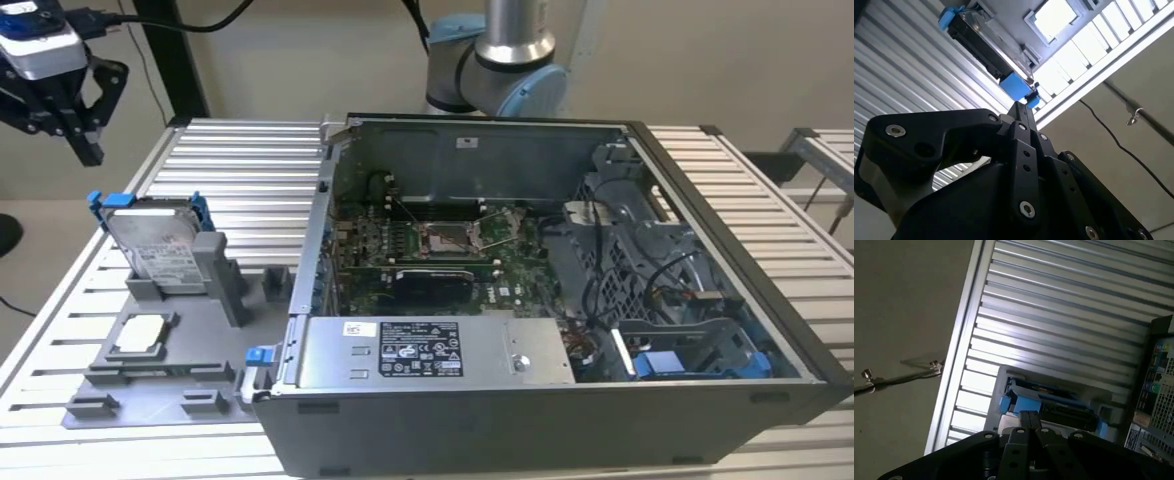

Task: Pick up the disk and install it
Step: 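Pick up the disk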

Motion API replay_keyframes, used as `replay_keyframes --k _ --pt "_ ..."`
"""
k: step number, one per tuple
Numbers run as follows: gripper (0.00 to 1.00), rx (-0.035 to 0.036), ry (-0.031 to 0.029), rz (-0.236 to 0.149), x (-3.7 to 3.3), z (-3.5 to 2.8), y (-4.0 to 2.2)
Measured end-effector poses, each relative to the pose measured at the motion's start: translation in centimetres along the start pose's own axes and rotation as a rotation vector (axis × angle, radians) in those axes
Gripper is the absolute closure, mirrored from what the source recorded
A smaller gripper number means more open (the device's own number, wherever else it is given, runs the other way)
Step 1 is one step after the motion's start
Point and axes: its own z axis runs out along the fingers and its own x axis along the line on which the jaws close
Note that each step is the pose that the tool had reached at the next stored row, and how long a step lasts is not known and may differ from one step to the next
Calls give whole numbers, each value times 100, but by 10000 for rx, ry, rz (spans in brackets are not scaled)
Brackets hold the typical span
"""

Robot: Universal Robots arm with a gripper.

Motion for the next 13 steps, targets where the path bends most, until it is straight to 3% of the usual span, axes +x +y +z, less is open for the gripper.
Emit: replay_keyframes --k 13 --pt "100 57 83 -2360 0 0 0"
